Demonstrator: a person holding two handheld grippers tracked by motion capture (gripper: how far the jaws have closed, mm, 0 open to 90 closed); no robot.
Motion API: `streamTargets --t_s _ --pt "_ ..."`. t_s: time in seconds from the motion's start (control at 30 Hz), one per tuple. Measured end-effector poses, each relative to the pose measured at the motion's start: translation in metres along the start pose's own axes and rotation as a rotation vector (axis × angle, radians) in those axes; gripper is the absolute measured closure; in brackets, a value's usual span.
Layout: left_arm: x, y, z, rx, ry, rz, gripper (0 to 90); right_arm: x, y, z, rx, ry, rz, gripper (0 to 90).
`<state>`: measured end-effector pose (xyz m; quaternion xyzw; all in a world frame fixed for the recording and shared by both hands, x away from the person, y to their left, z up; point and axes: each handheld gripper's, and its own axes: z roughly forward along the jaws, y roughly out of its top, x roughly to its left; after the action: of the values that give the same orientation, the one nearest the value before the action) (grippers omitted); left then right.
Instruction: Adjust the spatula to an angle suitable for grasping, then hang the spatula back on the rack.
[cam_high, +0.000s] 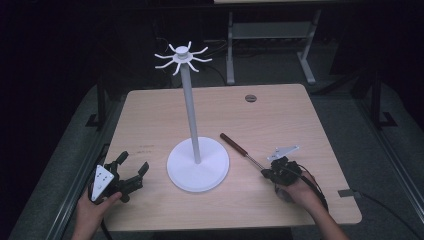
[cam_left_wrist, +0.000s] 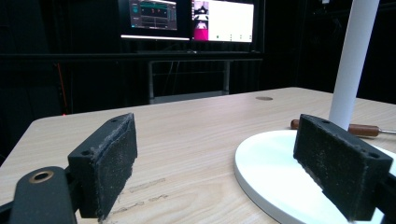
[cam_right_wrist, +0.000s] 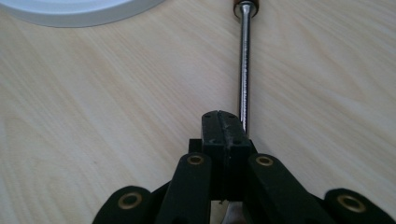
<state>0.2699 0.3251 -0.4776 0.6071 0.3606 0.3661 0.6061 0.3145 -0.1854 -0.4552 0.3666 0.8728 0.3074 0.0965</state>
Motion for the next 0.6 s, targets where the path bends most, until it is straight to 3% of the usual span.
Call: streamTargets --t_s 0.17,0.4,0.6 --pt "0.0 0.0 0.0 0.001 0.002 0.001 13.1 -0.008 -0.002 -0.001 0.005 -0.016 0.017 89.5" --pt "0.0 0.0 0.0 0.002 0.001 0.0 13.1 -0.011 0.001 -0.009 -0.032 0.022 0.037 89.2" --pt "0.0 0.0 0.0 0.003 0.002 0.001 13.1 -0.014 0.01 -0.016 -0.054 0.041 0.042 83.7"
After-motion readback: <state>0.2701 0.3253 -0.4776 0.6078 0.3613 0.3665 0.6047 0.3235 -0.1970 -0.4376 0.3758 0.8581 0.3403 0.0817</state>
